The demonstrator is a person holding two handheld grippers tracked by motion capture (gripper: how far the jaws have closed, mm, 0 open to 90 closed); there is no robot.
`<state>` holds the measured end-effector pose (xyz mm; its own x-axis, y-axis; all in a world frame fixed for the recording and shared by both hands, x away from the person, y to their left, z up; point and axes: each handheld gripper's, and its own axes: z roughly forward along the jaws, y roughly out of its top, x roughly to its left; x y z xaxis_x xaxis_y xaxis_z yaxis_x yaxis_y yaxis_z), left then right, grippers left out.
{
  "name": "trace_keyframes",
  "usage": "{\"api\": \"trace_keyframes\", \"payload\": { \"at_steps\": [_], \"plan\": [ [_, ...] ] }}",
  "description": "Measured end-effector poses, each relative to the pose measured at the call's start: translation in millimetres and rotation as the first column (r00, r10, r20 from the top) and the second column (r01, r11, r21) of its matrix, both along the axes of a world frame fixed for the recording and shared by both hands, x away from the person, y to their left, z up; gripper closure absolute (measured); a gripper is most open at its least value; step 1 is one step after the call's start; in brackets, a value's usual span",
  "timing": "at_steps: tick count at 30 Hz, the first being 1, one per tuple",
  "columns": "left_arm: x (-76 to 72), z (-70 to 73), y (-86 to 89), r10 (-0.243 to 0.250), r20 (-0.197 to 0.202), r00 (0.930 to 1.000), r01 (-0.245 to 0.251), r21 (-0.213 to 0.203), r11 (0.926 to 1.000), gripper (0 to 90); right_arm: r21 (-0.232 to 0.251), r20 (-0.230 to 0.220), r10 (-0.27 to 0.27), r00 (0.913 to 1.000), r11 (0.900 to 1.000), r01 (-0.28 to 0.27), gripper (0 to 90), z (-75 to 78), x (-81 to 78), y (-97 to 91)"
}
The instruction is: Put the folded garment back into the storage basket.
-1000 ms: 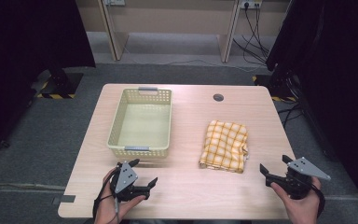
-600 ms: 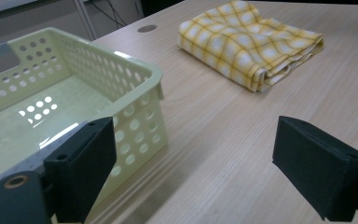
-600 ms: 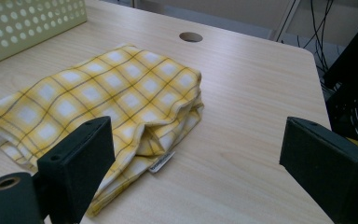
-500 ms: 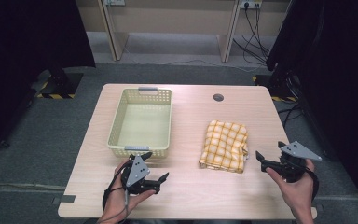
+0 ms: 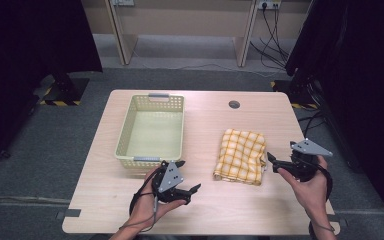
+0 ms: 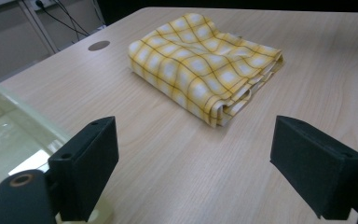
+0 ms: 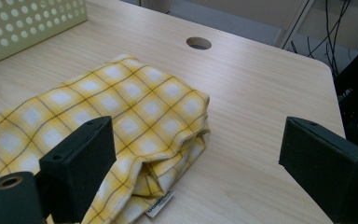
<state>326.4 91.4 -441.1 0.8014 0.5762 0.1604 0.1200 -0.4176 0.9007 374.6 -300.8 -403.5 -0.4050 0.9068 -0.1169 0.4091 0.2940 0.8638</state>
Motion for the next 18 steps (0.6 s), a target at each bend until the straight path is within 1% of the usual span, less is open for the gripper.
{"api": "trace_keyframes", "payload": {
  "at_steps": [6,10,13,15,18],
  "plan": [
    [6.5,-1.7,-17.8,-0.040,-0.008,0.9992,0.040,0.023,0.9989,16.2,-0.007,-0.010,0.007,0.9999,1.0000,-0.007,11.9,0.9,11.1,3.4],
    [13.9,-3.6,-29.1,-0.066,-0.023,0.9975,0.067,0.039,0.9970,19.3,-0.009,-0.021,0.005,0.9998,0.9999,-0.006,12.2,0.5,20.5,4.6],
    [19.2,-4.1,-37.3,-0.080,-0.023,0.9965,0.081,0.053,0.9953,19.3,-0.006,-0.031,-0.001,0.9995,1.0000,0.000,12.1,-0.6,27.8,5.4],
    [23.0,-3.8,-42.2,-0.085,-0.033,0.9958,0.087,0.045,0.9952,19.4,-0.004,-0.037,-0.003,0.9993,1.0000,0.003,12.1,-1.6,32.2,6.4],
    [28.5,-4.0,-48.9,-0.088,-0.041,0.9953,0.090,0.050,0.9947,19.7,-0.005,-0.047,-0.004,0.9989,1.0000,0.004,12.2,-3.1,38.7,7.9]
  ]
}}
